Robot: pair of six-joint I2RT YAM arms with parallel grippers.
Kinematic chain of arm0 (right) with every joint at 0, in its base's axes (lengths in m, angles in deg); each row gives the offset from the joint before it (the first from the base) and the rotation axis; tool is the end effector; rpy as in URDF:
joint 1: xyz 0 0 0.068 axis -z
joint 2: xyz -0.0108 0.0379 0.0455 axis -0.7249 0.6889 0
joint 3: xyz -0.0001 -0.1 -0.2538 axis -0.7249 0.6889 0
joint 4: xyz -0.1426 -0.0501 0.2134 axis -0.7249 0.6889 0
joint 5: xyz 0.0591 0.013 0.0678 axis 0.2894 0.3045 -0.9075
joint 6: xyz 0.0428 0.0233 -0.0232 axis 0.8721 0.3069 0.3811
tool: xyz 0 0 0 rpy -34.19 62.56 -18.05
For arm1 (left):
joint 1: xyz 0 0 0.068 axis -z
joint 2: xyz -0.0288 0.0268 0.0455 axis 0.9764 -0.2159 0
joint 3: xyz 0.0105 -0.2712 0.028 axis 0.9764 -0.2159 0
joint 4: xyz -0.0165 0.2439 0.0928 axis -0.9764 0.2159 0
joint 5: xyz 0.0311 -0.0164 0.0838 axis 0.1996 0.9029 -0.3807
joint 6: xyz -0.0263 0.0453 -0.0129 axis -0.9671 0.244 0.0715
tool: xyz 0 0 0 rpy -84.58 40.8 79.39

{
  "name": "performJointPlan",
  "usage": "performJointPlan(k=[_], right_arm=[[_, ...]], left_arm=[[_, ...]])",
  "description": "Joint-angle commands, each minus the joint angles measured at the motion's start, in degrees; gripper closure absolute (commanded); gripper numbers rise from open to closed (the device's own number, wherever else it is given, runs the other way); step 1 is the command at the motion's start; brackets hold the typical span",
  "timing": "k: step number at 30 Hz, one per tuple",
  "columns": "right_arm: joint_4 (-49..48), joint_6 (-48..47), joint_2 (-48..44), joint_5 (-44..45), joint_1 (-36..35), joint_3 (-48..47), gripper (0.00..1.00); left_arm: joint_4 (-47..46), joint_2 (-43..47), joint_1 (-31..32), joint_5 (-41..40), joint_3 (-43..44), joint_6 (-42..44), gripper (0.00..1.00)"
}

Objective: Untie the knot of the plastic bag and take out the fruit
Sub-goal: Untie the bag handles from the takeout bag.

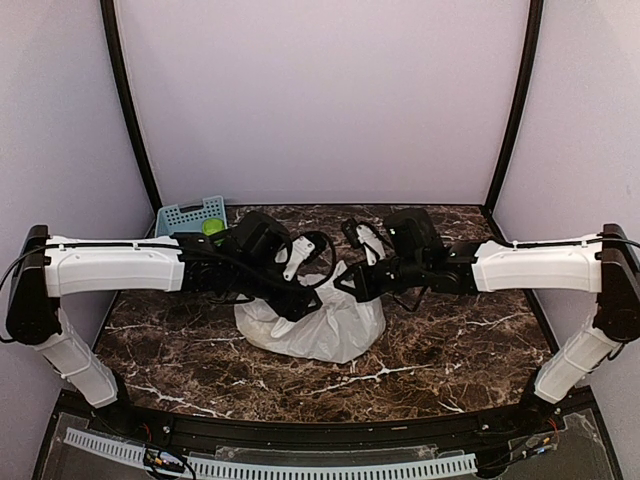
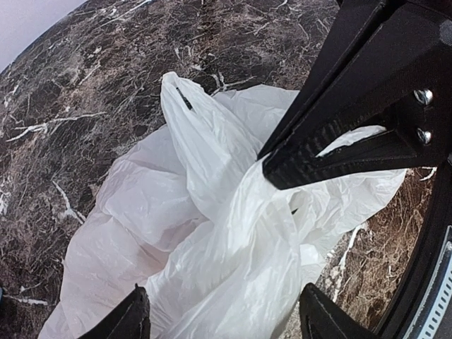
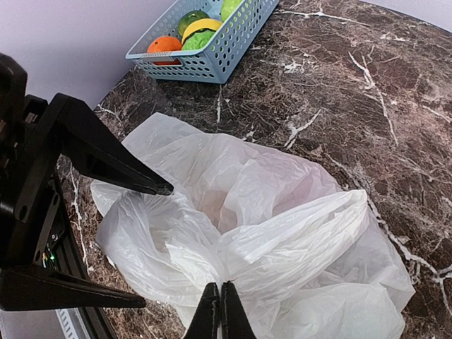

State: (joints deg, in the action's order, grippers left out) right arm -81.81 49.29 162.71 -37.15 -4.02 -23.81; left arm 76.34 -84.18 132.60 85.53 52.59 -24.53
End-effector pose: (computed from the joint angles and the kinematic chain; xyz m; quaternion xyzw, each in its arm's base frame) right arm 0.2152 0.2730 0.2469 -0.2641 0.8312 0.3593 0.3320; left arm 0.2022 -0.2895 0.2628 0.3764 0.8257 -0.2133 0.3620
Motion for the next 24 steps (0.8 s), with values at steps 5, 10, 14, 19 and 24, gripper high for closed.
performJointPlan(k=[5, 10, 14, 19, 24], right_arm=[[-1.56, 0.68, 1.31, -0.67, 0.38, -1.82, 1.0], [-1.5, 0.59, 1.68, -0.58, 0.39, -1.96, 1.0], [-1.25, 0.59, 1.56, -0.26, 0.47, -1.83, 1.0], [-1.13, 0.56, 1.52, 0.24, 0.55, -1.68, 1.0], [-1.13, 0.94, 0.87, 1.05, 0.86, -1.42, 1.0]], left_arm=[[1.66, 0.13, 0.51, -4.59, 1.75, 1.38, 0.44], [0.51, 0.71, 0.48, -5.76, 1.56, 0.75, 0.48], [-0.84, 1.53, 0.48, -5.83, 0.6, 0.67, 0.6], [-0.87, 1.66, 0.48, -5.59, 0.24, 0.31, 0.77], [-0.62, 2.43, 0.54, -6.2, -0.82, -0.86, 0.94]])
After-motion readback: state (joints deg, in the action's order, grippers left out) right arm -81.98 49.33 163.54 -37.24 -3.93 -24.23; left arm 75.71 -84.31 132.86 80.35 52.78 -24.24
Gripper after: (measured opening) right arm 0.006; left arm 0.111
